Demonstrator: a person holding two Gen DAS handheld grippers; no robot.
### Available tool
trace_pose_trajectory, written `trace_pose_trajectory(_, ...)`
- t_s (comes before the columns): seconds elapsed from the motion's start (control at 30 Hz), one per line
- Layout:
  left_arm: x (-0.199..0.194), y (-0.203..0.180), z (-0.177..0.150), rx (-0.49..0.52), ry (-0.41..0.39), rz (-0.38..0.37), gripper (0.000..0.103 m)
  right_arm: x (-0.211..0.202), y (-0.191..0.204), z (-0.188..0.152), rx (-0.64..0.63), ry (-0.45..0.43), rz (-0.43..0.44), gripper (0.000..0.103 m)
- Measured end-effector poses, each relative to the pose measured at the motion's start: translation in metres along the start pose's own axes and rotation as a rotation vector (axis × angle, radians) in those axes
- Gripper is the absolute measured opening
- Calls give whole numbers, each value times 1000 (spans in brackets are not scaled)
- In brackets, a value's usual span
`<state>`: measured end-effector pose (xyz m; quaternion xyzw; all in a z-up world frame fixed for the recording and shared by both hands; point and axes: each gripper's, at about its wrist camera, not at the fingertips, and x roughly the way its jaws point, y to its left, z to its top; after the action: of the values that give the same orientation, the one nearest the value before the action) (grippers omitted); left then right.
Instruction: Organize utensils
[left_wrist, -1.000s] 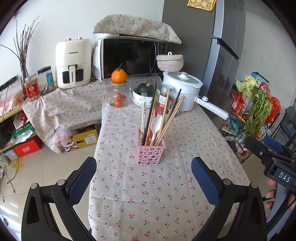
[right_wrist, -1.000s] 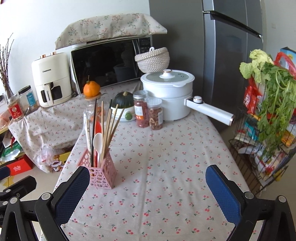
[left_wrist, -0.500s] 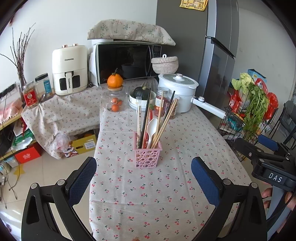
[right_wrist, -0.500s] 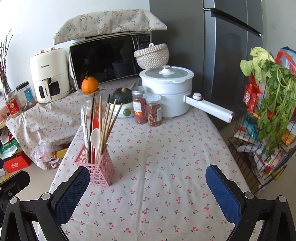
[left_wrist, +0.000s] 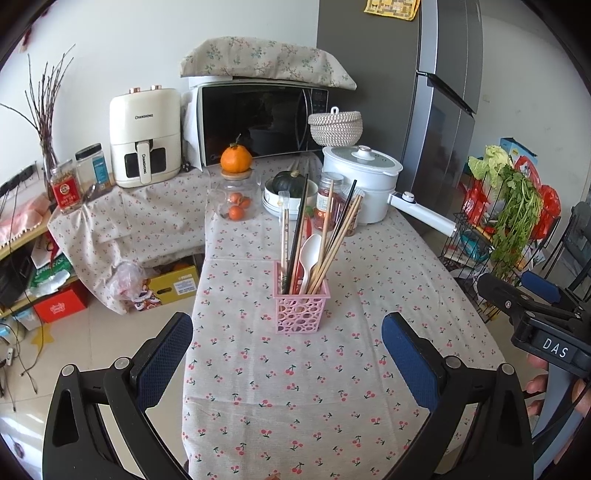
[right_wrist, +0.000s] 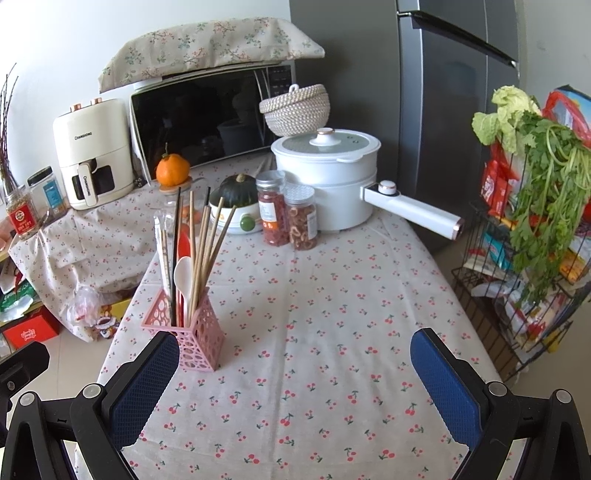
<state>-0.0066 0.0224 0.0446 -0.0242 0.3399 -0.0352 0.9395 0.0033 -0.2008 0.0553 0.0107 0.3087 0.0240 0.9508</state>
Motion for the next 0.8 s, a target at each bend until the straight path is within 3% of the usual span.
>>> trace_pose_trajectory(0.8,2,0,2,-6,-2,35,103,7,-3,1,13,21,-1,103)
